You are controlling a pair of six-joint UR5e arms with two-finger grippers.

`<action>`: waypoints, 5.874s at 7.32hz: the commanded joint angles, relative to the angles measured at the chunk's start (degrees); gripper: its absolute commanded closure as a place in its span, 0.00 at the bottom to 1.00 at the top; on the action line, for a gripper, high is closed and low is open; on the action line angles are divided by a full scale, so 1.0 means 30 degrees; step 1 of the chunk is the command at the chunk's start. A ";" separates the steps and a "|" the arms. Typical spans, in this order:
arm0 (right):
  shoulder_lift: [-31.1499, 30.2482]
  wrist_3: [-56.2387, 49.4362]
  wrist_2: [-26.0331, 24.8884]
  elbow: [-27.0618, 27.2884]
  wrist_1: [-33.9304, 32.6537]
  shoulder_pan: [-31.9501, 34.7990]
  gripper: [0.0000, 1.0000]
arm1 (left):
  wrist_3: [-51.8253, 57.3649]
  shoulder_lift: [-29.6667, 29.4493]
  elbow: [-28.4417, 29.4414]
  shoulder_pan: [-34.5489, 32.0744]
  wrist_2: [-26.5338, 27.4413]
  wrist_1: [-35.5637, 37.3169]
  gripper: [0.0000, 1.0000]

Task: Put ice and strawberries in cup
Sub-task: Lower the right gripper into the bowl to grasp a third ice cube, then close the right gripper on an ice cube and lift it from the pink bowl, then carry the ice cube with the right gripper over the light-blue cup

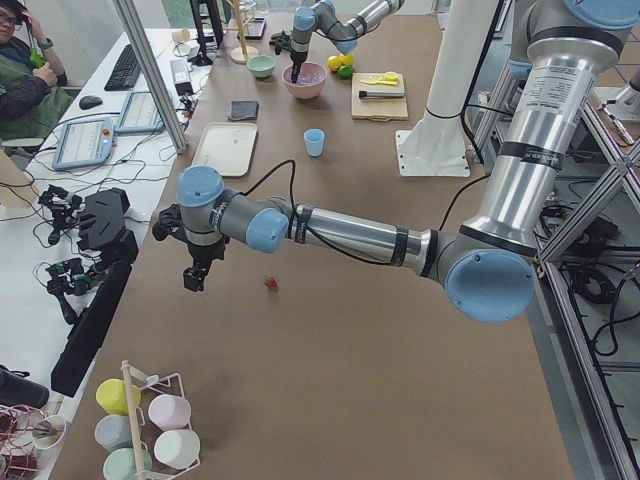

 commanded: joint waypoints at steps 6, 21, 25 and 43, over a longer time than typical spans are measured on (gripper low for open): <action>-0.0183 0.0145 0.1016 0.1310 -0.0295 0.0335 0.31 | 0.0000 -0.0001 -0.0011 0.0000 0.0000 -0.0001 0.02; -0.0799 0.3839 0.1932 0.1282 -0.0266 -0.0221 0.37 | 0.0000 -0.0352 -0.0011 0.0059 0.0000 -0.0001 0.02; -0.0711 0.3547 0.1608 0.1107 -0.0266 -0.0368 0.37 | 0.0000 -0.0323 -0.0040 0.0059 0.0000 -0.0001 0.02; 0.1361 0.3456 0.2018 0.6409 -0.2288 0.0365 1.00 | -0.0029 -0.0353 0.0018 0.0059 0.0000 0.0058 0.02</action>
